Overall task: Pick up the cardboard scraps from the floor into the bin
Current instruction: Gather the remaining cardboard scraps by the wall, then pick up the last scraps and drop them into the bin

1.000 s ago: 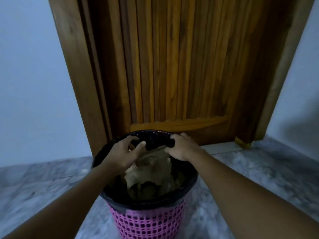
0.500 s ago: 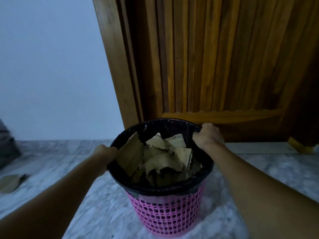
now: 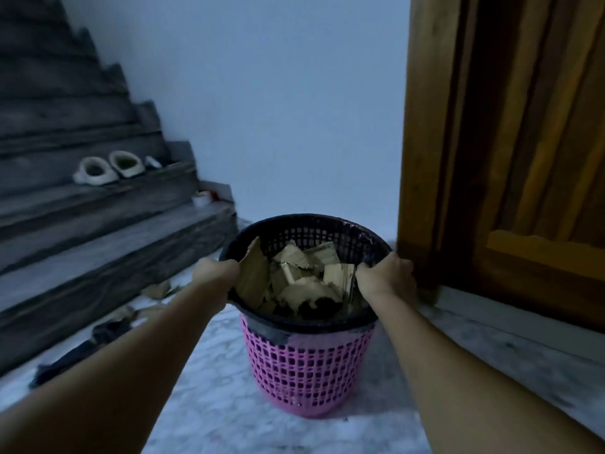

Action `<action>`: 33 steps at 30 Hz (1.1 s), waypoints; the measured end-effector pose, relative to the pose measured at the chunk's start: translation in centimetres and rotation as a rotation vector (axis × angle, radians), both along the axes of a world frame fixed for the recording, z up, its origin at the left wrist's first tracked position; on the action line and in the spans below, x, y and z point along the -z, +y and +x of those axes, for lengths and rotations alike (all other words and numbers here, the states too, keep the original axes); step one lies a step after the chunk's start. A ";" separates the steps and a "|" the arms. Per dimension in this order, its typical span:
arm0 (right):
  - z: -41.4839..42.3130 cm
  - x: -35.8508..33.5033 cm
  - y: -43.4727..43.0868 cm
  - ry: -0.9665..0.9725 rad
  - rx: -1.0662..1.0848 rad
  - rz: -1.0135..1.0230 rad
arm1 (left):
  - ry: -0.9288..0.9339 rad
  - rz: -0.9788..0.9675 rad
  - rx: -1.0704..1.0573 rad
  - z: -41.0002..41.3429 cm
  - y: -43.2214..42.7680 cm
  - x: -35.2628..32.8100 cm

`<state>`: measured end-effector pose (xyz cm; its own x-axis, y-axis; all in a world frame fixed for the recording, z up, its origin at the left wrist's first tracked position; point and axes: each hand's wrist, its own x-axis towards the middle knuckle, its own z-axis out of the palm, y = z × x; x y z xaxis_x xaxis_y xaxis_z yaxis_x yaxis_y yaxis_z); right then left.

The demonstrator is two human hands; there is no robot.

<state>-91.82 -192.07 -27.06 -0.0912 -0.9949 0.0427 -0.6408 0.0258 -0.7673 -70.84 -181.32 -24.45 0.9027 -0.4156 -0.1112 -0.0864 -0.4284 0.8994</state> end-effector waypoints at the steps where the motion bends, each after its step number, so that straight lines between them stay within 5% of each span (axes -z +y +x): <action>1: 1.8 0.4 0.3 -0.025 -0.042 0.001 | -0.002 -0.009 -0.050 1.2 0.8 0.2; 9: 10.4 3.9 7.6 -0.041 -0.436 -0.108 | 0.109 -0.126 -0.238 7.5 6.0 2.0; 16: 17.0 3.7 11.6 0.223 -0.430 -0.249 | 0.351 -0.244 0.000 12.5 8.1 2.9; 20: 21.2 2.4 12.9 0.402 -0.617 -0.562 | 0.223 -0.010 0.250 16.6 10.8 2.4; 26: 33.5 3.7 19.3 0.592 -0.968 -0.849 | 0.003 0.289 0.314 28.1 19.1 1.4; 33: 47.0 5.9 25.1 0.869 -1.433 -0.363 | 0.136 0.475 0.189 38.4 29.7 4.7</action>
